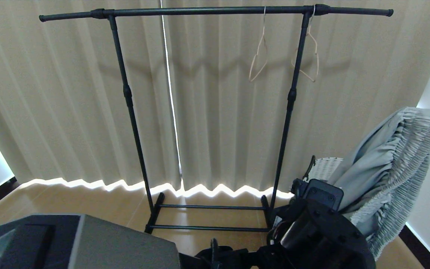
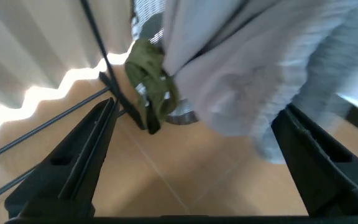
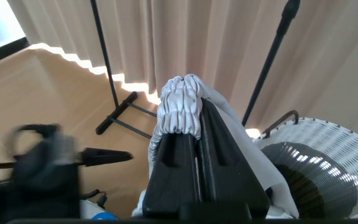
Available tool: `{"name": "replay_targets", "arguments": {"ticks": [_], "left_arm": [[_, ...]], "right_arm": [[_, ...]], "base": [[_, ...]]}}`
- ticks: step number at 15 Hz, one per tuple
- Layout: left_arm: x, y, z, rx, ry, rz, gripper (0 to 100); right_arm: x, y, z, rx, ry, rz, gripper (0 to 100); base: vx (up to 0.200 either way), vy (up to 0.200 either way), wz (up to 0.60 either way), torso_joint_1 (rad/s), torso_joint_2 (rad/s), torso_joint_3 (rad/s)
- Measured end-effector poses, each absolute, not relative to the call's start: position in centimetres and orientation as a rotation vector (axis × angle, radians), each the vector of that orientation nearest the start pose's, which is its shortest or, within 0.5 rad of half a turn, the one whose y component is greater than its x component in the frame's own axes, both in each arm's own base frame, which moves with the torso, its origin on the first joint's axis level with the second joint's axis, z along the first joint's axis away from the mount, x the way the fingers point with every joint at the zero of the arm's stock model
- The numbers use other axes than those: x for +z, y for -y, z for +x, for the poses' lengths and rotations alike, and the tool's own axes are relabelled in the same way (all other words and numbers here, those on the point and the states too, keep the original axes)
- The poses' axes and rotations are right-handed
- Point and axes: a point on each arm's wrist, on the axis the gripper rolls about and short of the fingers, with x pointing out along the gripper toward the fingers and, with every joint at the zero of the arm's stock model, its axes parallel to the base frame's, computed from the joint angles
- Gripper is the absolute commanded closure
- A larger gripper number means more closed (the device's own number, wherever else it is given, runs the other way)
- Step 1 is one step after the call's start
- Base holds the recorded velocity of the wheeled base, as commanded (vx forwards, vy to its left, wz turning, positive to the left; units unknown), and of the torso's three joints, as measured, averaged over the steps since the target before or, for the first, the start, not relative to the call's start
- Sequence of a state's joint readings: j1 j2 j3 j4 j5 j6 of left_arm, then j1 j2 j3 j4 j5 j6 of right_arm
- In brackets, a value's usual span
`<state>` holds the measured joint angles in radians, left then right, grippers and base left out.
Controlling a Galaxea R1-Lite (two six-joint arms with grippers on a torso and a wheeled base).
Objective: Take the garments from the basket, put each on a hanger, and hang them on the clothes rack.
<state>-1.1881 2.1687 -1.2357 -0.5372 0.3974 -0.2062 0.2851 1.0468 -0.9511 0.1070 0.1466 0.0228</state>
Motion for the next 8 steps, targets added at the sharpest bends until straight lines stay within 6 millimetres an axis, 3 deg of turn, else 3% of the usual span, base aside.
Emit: {"name": "replay_targets", "arguments": {"ticks": [2, 3, 8], "left_arm": [[10.5, 39.3, 17.3, -0.728, -0.378, 0.11, 0], [10.2, 39.3, 17.4, -0.727, -0.382, 0.114, 100], [9.8, 39.1, 16.7, -0.704, -0.376, 0.137, 100]], "right_arm": [[29.9, -3.9, 12.1, 0.428, -0.195, 0.008, 100], [30.0, -3.9, 12.0, 0.428, -0.19, 0.009, 100], [30.0, -3.8, 11.8, 0.424, -0.186, 0.008, 100]], "base": [[0.0, 0.0, 0.0, 0.0, 0.0, 0.0], [0.0, 0.0, 0.0, 0.0, 0.0, 0.0], [0.0, 0.0, 0.0, 0.0, 0.0, 0.0]]}}
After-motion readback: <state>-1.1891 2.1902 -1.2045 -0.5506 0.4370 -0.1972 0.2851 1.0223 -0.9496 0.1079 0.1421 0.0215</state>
